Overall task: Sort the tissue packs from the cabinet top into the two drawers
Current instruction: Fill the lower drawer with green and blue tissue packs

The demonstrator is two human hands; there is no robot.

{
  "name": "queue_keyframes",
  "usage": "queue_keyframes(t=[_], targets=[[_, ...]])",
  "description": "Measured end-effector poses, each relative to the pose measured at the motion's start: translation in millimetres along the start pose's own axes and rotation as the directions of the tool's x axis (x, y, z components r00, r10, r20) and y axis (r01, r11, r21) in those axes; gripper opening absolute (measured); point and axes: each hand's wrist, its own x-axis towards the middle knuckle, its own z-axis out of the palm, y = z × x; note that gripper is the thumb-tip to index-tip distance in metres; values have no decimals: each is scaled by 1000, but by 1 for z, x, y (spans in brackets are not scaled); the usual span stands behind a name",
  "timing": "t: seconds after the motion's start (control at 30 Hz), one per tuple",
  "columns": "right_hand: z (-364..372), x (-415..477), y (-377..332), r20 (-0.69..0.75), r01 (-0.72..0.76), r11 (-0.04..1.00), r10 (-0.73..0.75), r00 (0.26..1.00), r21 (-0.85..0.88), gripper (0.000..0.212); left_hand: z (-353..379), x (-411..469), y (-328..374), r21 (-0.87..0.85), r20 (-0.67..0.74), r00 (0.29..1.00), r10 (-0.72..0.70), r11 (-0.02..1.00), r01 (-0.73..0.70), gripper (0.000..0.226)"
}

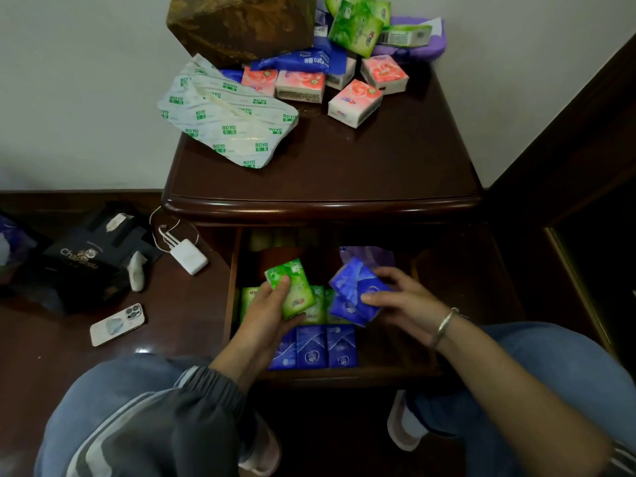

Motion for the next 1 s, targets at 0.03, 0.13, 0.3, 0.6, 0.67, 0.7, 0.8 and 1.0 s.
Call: queue_keyframes(t=[0.03,0.13,0.3,0.6,0.67,0.7,0.8,1.0], targets=[[-9,2,-1,-82,-31,991,20,996,-134,39,-4,2,3,4,-61,998,10,1000,-10,18],[-27,10,17,-316,-194,777,-6,949,-598,44,-13,7,9,36,-154,988,18,999,-13,15],[-28,24,61,-303,-296,513,71,950,-806,47,-11,3,8,54,-125,992,16,999,-10,21],[-28,30,78,-286,-277,218,-9,958,-936,43,-5,-3,8,84,-84,996,2,996,5,17],[-24,29,79,-264,-258,101,-56,963,-961,43,-5,-2,6,89,-90,996,-2,996,10,15],[-24,29,78,-262,-258,89,-43,964,-962,42,-6,-2,5,93,-92,996,-2,996,10,15],[-24,30,77,-261,-263,134,34,965,-955,49,-7,-1,3,106,-89,996,4,994,5,16],[-26,32,78,-286,-300,159,108,952,-941,56,-8,2,1,126,-87,996,-11,992,22,20]])
